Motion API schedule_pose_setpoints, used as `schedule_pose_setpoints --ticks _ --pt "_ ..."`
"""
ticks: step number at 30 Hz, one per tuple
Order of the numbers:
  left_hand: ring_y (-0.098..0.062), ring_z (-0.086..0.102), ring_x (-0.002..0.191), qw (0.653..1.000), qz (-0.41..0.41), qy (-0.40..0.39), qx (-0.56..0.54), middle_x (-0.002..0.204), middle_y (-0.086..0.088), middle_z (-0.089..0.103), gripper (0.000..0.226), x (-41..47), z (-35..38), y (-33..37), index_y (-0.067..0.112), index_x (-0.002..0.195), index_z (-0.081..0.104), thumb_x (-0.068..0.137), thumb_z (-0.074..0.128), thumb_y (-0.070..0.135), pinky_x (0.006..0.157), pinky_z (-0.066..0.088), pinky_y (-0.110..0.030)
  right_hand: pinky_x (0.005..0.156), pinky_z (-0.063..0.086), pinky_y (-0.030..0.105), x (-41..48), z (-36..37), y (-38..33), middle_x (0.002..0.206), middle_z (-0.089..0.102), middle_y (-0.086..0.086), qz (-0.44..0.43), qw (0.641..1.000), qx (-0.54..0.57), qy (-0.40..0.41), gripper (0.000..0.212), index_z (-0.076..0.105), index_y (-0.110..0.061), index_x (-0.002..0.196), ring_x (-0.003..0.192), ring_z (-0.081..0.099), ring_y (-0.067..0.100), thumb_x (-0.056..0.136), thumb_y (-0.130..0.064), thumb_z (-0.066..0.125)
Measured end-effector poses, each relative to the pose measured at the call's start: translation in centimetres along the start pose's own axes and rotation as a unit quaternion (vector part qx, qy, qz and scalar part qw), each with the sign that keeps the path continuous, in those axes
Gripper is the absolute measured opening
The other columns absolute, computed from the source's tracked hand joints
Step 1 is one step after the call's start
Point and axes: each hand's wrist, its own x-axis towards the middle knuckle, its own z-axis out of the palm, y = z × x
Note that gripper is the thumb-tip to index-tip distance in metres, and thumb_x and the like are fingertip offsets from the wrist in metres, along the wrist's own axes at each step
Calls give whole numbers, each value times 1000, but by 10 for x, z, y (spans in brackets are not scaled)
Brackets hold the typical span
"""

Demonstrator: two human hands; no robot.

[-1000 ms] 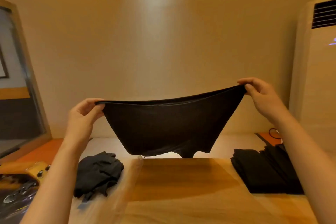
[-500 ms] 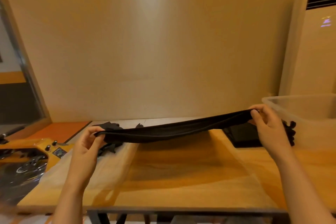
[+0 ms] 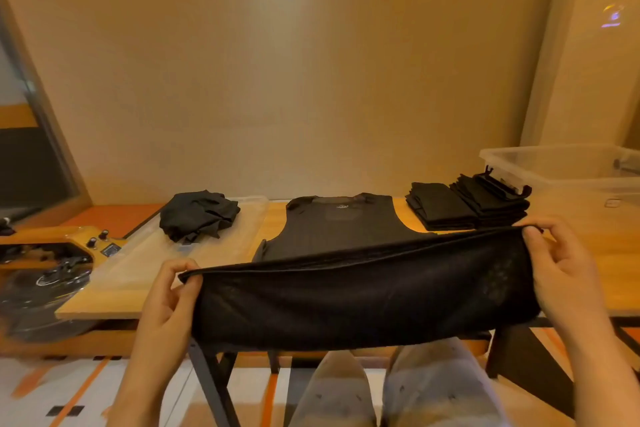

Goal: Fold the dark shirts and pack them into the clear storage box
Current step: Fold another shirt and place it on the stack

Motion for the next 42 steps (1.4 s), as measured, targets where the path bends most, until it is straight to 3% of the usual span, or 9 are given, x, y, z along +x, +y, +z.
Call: schedule_pose_setpoints --ticks 4,8,13,16,21,25,30,38,42 --pt "-2 59 58 1000 3 -16 12 73 7 60 11 3 6 0 18 99 53 100 42 17 45 48 -17 71 50 35 1 -1 2 96 58 -3 42 999 1 -18 22 57 -41 91 90 58 15 101 -26 43" --pt "-12 65 67 1000 -7 -10 20 75 1 65 10 15 11 -6 19 100 55 99 45 20 47 51 -20 63 47 30 7 6 6 93 60 0 63 998 0 -31 15 59 -32 98 86 59 15 100 -26 44" --pt "-5 65 61 999 -8 41 11 73 -5 67 11 46 22 -6 17 99 58 97 48 15 46 50 -15 61 50 32 31 15 7 91 61 -2 59 998 11 -4 17 62 -30 98 82 59 11 99 -25 46" --pt "-2 64 70 999 8 38 33 85 -6 66 10 86 31 -8 18 98 62 95 53 14 54 50 -14 55 50 22 70 30 13 88 64 -3 60 998 11 -1 18 65 -31 93 80 60 10 99 -25 49" --pt "-18 62 79 991 25 1 132 86 -2 68 6 204 64 -21 18 95 64 94 59 21 59 45 -29 77 46 32 175 90 42 92 63 -7 35 994 -96 -40 13 66 -21 100 86 56 7 97 -23 53" --pt "-27 64 85 962 2 -47 269 90 -6 68 15 309 103 -71 13 96 66 94 60 26 67 48 -36 75 44 35 253 156 87 95 63 7 37 971 -225 -73 11 63 -15 103 91 57 23 94 -20 57" --pt "-29 62 88 898 -26 -91 430 95 -9 68 13 353 141 -135 16 95 66 94 57 25 76 50 -39 72 45 35 282 219 155 111 64 12 58 895 -407 -176 19 58 -13 113 100 58 30 98 -18 48" --pt "-32 60 88 887 -14 13 461 94 -9 69 21 360 146 -156 12 97 67 95 51 25 86 45 -42 60 43 34 293 230 170 90 61 12 30 898 -425 -106 20 59 -7 105 74 53 24 101 -14 41" --pt "-29 59 82 845 -24 7 534 85 -9 69 25 367 149 -164 13 88 67 95 49 28 85 35 -39 58 41 32 296 235 173 84 54 9 60 856 -491 -152 17 57 -4 102 72 48 22 98 -5 41"
